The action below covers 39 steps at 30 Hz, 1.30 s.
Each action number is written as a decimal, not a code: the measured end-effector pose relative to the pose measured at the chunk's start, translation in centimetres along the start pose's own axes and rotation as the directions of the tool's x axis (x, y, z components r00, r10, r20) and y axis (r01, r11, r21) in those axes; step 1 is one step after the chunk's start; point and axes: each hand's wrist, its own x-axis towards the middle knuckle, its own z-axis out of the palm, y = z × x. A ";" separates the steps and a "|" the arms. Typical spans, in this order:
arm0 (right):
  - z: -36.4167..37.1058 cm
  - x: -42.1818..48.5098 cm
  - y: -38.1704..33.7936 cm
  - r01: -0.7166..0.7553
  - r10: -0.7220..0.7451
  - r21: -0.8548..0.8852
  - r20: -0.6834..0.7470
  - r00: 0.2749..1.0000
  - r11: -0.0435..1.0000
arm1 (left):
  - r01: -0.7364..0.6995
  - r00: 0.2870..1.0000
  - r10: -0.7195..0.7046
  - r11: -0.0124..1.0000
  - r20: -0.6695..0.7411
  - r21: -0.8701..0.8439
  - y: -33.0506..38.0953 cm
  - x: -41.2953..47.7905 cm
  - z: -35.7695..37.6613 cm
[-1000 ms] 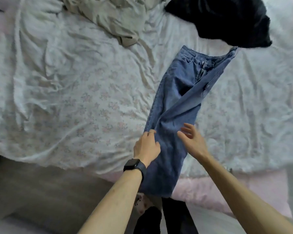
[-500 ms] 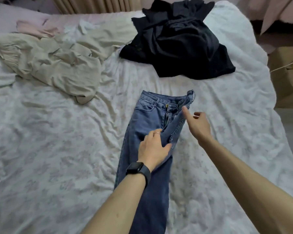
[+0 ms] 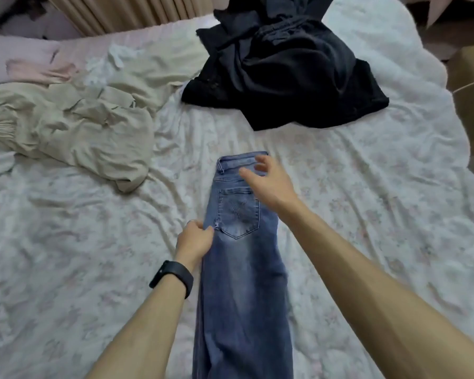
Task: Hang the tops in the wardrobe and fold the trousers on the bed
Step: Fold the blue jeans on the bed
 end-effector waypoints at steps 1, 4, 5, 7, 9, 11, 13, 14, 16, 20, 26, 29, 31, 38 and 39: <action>-0.1 0.0 1.6 -0.060 0.056 -0.041 -0.093 0.994 0.997 | 0.035 0.999 -0.035 0.996 -0.001 0.084 -0.6 1.1 -0.7; -1.6 -0.2 6.8 -0.271 0.248 -0.084 -0.220 0.944 0.959 | -0.015 1.000 0.014 0.997 0.007 0.079 -0.2 3.1 -1.7; -2.0 0.1 8.0 -0.310 0.295 -0.050 -0.199 0.935 0.949 | -0.053 0.998 0.052 0.998 0.026 0.045 0.5 3.9 -1.8; -2.2 1.0 9.2 -0.338 0.350 0.106 -0.122 0.929 0.935 | -0.112 0.990 0.115 0.993 0.085 -0.039 2.2 5.5 -1.7; -2.0 1.9 9.1 -0.372 0.394 0.201 -0.081 0.916 0.906 | -0.137 0.978 0.154 0.983 0.140 -0.119 4.2 7.2 -1.0; -1.6 1.9 8.7 -0.458 0.475 0.220 -0.027 0.879 0.861 | -0.139 0.974 0.161 0.980 0.157 -0.146 5.6 8.7 0.0; -1.4 0.5 9.4 -0.559 0.563 0.138 0.014 0.826 0.817 | -0.159 0.975 0.177 0.978 0.135 -0.133 6.1 10.0 1.3; -1.2 -0.5 9.6 -0.584 0.581 0.094 0.056 0.812 0.807 | -0.167 0.980 0.179 0.976 0.083 -0.138 6.1 10.3 1.3; -0.9 -2.3 10.3 -0.590 0.578 0.134 0.120 0.807 0.796 | -0.149 0.987 0.158 0.971 0.036 -0.186 6.1 11.2 1.8; 0.0 -1.6 9.9 -0.454 0.466 0.334 0.049 0.883 0.826 | -0.060 0.992 0.098 0.923 0.083 -0.380 5.5 12.5 0.9; 0.4 -3.5 10.1 -0.559 0.578 0.290 0.024 0.816 0.777 | -0.110 0.990 0.086 0.966 -0.110 -0.233 3.7 13.1 1.1; 0.9 -8.0 12.0 -0.597 0.593 0.226 0.093 0.800 0.770 | -0.304 0.923 0.291 0.952 -0.251 -0.014 3.9 9.9 2.9; 1.8 -10.5 13.0 -0.626 0.629 0.167 0.043 0.776 0.762 | -0.450 0.808 0.505 0.862 -0.305 0.235 2.5 6.3 4.3; 5.1 -11.3 13.5 -0.680 0.716 0.467 0.132 0.686 0.565 | -0.572 0.811 0.551 0.680 0.194 0.458 -3.1 0.7 6.6; 5.2 -10.5 13.2 -0.649 0.711 0.562 0.146 0.688 0.512 | -0.574 0.812 0.537 0.663 0.228 0.480 -3.2 1.0 6.4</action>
